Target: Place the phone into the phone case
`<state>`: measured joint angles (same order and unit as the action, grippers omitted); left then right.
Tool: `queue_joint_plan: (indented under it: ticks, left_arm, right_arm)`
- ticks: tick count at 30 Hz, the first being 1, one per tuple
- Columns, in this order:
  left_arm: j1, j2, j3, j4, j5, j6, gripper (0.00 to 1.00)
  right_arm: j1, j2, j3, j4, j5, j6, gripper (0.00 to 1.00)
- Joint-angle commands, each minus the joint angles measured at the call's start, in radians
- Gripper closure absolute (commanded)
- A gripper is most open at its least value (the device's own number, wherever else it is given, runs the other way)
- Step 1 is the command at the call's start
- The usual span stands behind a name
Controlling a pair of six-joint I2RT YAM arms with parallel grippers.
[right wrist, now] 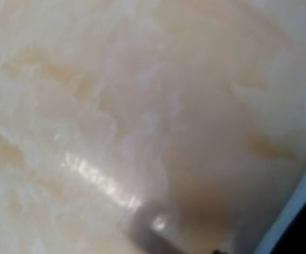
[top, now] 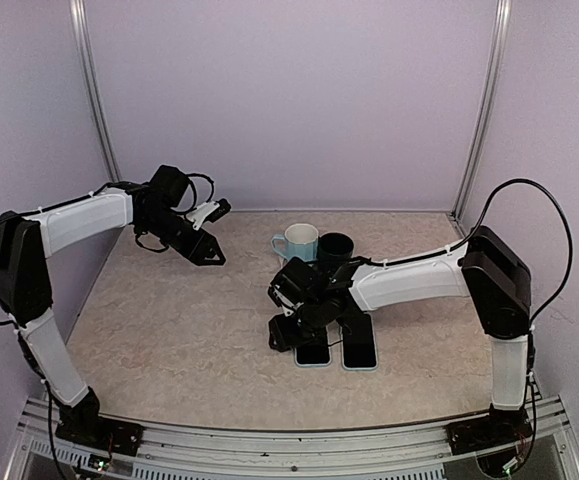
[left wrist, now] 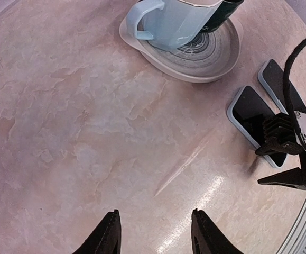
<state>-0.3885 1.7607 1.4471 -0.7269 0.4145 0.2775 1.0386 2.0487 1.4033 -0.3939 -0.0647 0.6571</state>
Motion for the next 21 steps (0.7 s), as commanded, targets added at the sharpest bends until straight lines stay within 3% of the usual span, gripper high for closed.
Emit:
queue_joint_plan:
  ticks: [1, 2, 3, 7, 12, 16, 18, 21]
  left_arm:
    - [0.000, 0.000, 0.017, 0.002, 0.000, 0.005, 0.54]
    - [0.000, -0.002, 0.019, 0.002, -0.009, 0.006, 0.54]
    - [0.002, -0.007, 0.021, 0.002, -0.020, 0.009, 0.54]
    - [0.048, -0.071, 0.000, 0.036, -0.051, 0.001, 0.53]
    - [0.205, -0.166, -0.089, 0.161, -0.061, -0.091, 0.48]
    - [0.354, -0.251, -0.203, 0.311, -0.100, -0.175, 0.33]
    - [0.424, -0.293, -0.291, 0.417, -0.146, -0.222, 0.20]
    - [0.465, -0.373, -0.474, 0.624, -0.271, -0.273, 0.02]
  right_arm:
    - [0.012, -0.066, 0.026, 0.018, -0.036, -0.041, 0.37]
    - [0.011, -0.103, 0.027, 0.051, -0.017, -0.059, 0.15]
    - [0.007, -0.145, 0.019, 0.079, 0.020, -0.081, 0.02]
    - [-0.084, -0.384, -0.079, 0.144, 0.162, -0.162, 0.01]
    - [-0.337, -0.643, -0.333, 0.179, 0.221, -0.181, 0.01]
    - [-0.548, -0.872, -0.597, 0.309, 0.282, -0.197, 0.01]
    - [-0.639, -0.992, -0.714, 0.370, 0.339, -0.190, 0.01]
    - [-0.676, -1.158, -0.890, 0.496, 0.477, -0.214, 0.01]
